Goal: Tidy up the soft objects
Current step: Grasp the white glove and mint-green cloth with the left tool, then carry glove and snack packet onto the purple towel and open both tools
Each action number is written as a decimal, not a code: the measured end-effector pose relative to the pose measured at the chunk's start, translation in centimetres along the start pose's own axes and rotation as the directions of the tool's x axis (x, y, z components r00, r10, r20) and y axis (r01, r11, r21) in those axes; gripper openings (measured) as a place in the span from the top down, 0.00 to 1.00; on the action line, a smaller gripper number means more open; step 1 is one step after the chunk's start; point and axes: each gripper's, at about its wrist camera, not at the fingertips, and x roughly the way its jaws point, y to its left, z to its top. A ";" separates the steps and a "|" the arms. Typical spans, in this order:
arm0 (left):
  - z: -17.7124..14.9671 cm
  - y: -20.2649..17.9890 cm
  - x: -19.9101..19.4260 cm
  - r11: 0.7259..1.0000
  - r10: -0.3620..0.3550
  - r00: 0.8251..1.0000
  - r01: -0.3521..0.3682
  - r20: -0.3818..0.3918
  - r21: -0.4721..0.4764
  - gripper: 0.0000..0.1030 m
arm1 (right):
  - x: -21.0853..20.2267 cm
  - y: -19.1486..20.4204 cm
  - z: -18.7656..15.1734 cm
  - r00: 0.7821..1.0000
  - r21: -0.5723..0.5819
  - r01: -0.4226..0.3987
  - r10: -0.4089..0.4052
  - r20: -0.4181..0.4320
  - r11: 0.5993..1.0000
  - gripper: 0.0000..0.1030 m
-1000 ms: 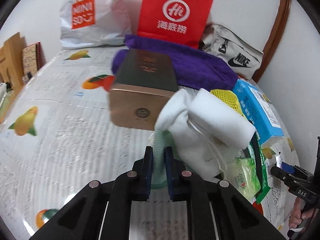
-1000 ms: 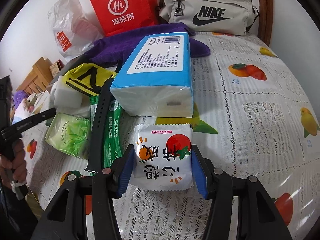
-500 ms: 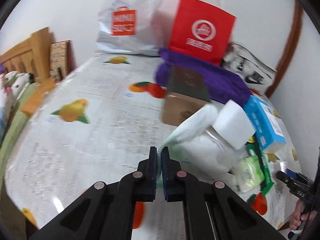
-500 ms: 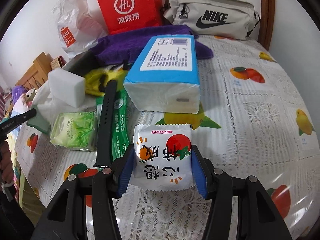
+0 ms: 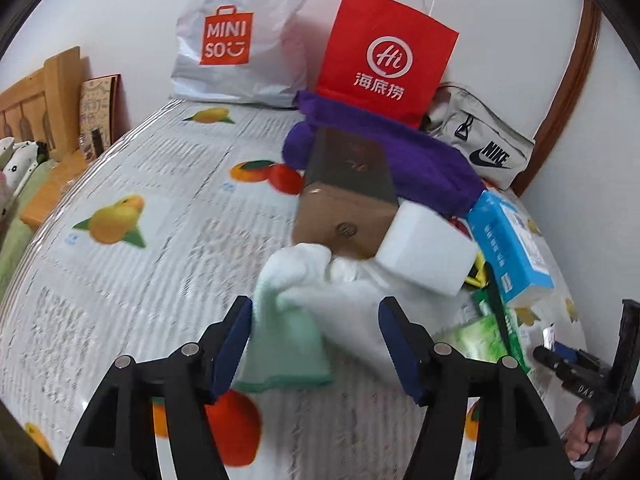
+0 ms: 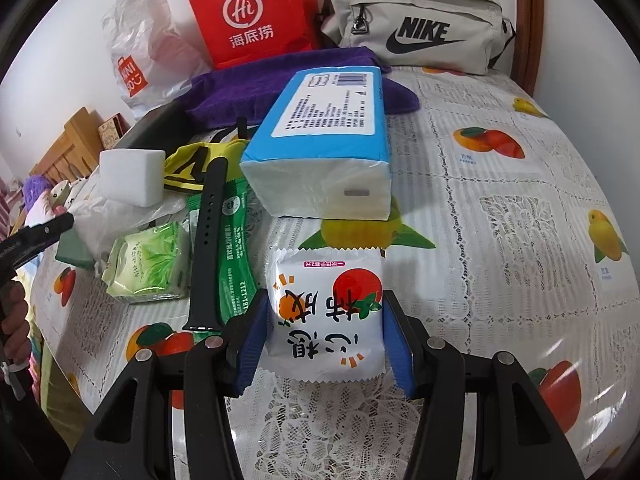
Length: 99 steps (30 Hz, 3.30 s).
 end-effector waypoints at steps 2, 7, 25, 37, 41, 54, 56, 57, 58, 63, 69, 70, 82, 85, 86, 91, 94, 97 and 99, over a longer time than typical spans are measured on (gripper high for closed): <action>0.2 -0.2 1.3 1.000 0.016 0.999 -0.016 -0.030 -0.007 0.39 | 0.1 0.0 0.1 1.000 0.000 0.001 -0.001 -0.002 1.000 0.48; -0.4 0.0 3.5 0.996 0.083 0.994 -0.084 -0.073 -0.007 0.72 | 0.2 0.0 0.2 1.000 -0.001 0.001 -0.001 -0.005 1.000 0.48; 3.4 -1.7 -4.9 1.000 -0.002 0.995 0.003 0.104 -0.004 0.91 | -5.1 0.2 2.9 0.995 -0.031 -0.013 0.016 0.099 0.999 0.49; 6.4 -2.3 -6.9 0.999 0.044 0.987 -0.042 0.152 -0.017 0.91 | -6.9 1.3 6.6 0.988 -0.062 -0.035 0.044 0.147 0.997 0.49; 7.7 -2.5 -7.2 0.999 0.046 0.986 -0.044 0.161 -0.017 0.91 | -6.5 1.7 8.4 0.989 -0.075 -0.034 0.045 0.144 0.997 0.49; 13.7 -3.0 -4.5 0.999 0.044 0.986 -0.041 0.160 -0.023 0.91 | -3.6 2.8 16.2 0.987 -0.120 -0.033 0.051 0.151 0.992 0.49; 14.8 -3.6 -3.8 0.999 0.043 0.986 -0.041 0.160 -0.011 0.91 | -2.9 2.8 17.4 0.987 -0.123 -0.033 0.051 0.150 0.992 0.49; 15.3 -3.8 -3.4 0.999 0.043 0.986 -0.042 0.160 -0.006 0.91 | -2.4 2.8 18.0 0.988 -0.125 -0.034 0.053 0.148 0.992 0.49; 15.9 -4.2 -3.0 0.999 0.040 0.986 -0.041 0.161 0.003 0.91 | -2.0 2.8 18.7 0.988 -0.126 -0.034 0.052 0.147 0.991 0.49; 18.4 -5.3 -1.0 0.999 0.035 0.987 -0.040 0.159 0.028 0.91 | 0.0 2.6 20.9 0.989 -0.124 -0.036 0.053 0.137 0.992 0.49; 20.8 -6.7 1.7 0.998 0.020 0.989 -0.028 0.145 0.051 0.91 | 2.7 2.2 23.1 0.992 -0.126 -0.025 0.041 0.122 0.992 0.49; 21.1 -7.0 2.2 0.998 0.017 0.990 -0.025 0.140 0.057 0.91 | 3.1 2.1 23.5 0.992 -0.125 -0.023 0.038 0.119 0.992 0.49; 24.3 -9.0 8.1 0.993 -0.010 0.996 -0.001 0.088 0.119 0.91 | 8.4 1.4 26.5 0.998 -0.118 0.000 0.008 0.063 0.993 0.49; 24.9 -8.9 9.4 0.993 -0.012 0.997 0.003 0.076 0.118 0.91 | 9.6 1.4 27.0 0.999 -0.121 -0.001 0.007 0.048 0.993 0.49; 25.1 -8.9 9.9 0.993 -0.012 0.997 0.004 0.071 0.117 0.91 | 10.0 1.3 27.1 0.999 -0.122 0.001 0.004 0.045 0.993 0.49; 25.7 -8.5 13.0 0.995 -0.005 1.000 0.003 0.026 0.098 0.91 | 12.5 0.8 27.8 1.000 -0.116 0.012 -0.010 0.015 0.993 0.49; 25.9 -8.4 15.2 0.996 -0.025 1.000 0.026 -0.013 0.084 0.91 | 13.7 0.7 27.9 1.000 -0.124 0.017 -0.018 -0.009 0.992 0.49; 26.0 -8.4 17.0 0.996 -0.017 0.999 0.021 -0.045 0.082 0.91 | 14.9 0.5 27.9 0.999 -0.124 0.012 -0.017 -0.036 0.992 0.49; 25.9 -8.5 18.3 0.996 -0.020 0.998 0.025 -0.068 0.083 0.91 | 15.6 0.3 28.1 0.999 -0.111 0.005 -0.011 -0.053 0.994 0.49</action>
